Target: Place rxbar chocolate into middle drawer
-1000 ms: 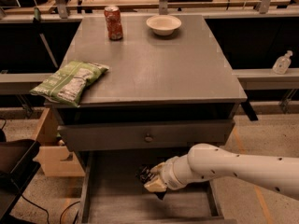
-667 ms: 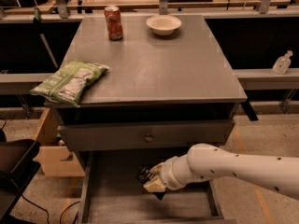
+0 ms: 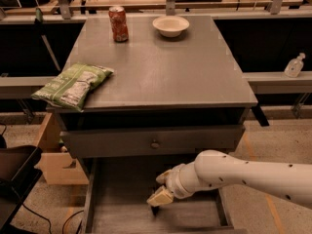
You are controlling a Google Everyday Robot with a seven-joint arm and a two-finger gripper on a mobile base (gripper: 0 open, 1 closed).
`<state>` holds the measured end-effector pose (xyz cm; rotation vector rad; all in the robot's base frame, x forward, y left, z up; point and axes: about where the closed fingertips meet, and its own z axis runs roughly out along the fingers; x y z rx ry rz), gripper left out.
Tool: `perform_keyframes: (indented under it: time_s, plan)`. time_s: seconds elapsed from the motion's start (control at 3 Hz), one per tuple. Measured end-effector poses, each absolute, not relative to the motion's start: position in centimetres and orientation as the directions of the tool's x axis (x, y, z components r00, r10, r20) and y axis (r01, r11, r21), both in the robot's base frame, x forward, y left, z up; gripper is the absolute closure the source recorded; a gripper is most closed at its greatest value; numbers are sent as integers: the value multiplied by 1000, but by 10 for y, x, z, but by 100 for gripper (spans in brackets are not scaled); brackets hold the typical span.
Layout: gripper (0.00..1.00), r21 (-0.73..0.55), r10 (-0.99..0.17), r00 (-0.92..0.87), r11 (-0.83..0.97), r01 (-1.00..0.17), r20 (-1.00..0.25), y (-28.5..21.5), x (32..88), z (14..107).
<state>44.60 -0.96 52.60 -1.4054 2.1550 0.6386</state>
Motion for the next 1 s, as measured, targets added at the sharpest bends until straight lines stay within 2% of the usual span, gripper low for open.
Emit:
perform_keyframes:
  time_s: [0.33, 1.0]
  plan:
    - [0, 120, -698, -352, 360, -925, -623, -9, 445, 526]
    - [0, 110, -698, -334, 346, -932, -634, -7, 443, 537]
